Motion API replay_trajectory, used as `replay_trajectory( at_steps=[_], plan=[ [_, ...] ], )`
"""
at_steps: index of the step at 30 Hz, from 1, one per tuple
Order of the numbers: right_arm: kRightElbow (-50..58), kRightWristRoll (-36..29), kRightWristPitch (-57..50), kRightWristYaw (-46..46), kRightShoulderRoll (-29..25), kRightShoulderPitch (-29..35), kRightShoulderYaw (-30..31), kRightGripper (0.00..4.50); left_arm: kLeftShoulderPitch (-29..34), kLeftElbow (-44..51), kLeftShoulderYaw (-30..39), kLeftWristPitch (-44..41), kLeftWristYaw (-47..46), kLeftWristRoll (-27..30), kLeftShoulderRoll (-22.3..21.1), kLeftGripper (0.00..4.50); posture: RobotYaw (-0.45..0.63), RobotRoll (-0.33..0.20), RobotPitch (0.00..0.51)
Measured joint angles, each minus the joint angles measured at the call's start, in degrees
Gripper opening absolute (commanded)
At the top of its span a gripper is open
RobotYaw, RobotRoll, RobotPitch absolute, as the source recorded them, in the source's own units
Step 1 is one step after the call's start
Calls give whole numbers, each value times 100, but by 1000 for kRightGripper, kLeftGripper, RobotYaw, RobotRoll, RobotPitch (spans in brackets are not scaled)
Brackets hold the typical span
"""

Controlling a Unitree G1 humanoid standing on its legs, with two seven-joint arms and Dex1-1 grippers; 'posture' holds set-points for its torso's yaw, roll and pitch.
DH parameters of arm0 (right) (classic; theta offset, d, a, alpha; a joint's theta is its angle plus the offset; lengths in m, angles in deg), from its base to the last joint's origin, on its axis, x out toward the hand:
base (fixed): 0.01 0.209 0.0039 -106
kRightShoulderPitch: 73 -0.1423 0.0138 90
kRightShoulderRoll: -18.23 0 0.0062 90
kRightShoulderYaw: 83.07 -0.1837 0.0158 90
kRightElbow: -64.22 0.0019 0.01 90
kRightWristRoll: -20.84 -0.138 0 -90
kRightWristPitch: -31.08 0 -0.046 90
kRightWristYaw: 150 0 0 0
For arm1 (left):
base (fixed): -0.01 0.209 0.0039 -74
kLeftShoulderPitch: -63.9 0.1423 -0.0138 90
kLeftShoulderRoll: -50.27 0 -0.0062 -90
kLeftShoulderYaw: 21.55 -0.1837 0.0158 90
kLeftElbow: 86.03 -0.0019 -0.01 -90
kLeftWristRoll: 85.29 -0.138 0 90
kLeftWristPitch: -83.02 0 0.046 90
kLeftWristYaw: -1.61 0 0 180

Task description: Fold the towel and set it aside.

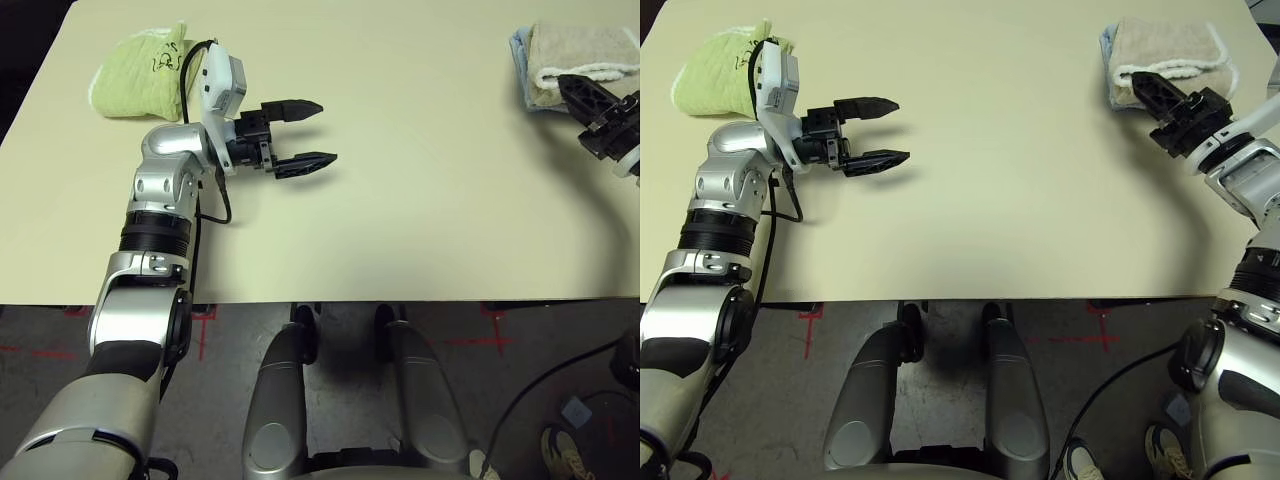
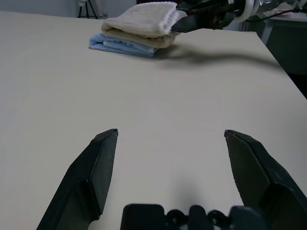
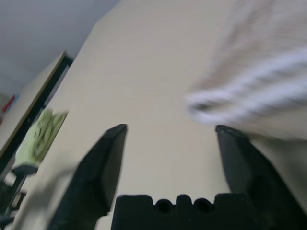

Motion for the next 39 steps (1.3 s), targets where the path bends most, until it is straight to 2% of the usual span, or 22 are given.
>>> replay_trajectory(
  at_steps=[7, 12, 14, 18, 25, 29, 32, 39],
  plan=[
    [-354, 260, 31, 344, -372, -237, 197, 4488, -21, -5, 3, -37, -3, -1, -34, 4500, -29, 0, 359],
    [-626, 988, 1468, 655, -228, -405, 417, 4488, -90, -191, 61, -13, -261, -6, -50, 4500, -18, 0, 356],
    [-888, 1495, 2593, 618, 35, -583, 558, 4488, -208, -422, 212, 70, -774, -23, 39, 4500, -16, 0, 354],
    [-1730, 2527, 4895, 405, 629, -984, 947, 4488, -546, -1037, 796, 413, -2563, -45, 262, 4500, -5, 0, 354],
    [-3433, 3510, 7049, -270, 1249, -1736, 1266, 4488, -731, -1985, 1237, 1521, -5010, -411, 280, 4500, 56, 0, 361],
    [-4289, 3880, 7571, -1042, 1579, -2194, 1322, 4488, -947, -2592, 1226, 2131, -6245, -852, 235, 4500, 74, 0, 356],
    [-4695, 3979, 7708, -1332, 1637, -2339, 1313, 4488, -1069, -2866, 1163, 2361, -6785, -1083, 236, 4500, 70, 0, 346],
    [-5046, 4005, 7662, -1392, 1556, -2376, 1289, 4488, -1073, -3154, 990, 2531, -6856, -1351, 232, 4500, 60, 0, 337]
  ],
)
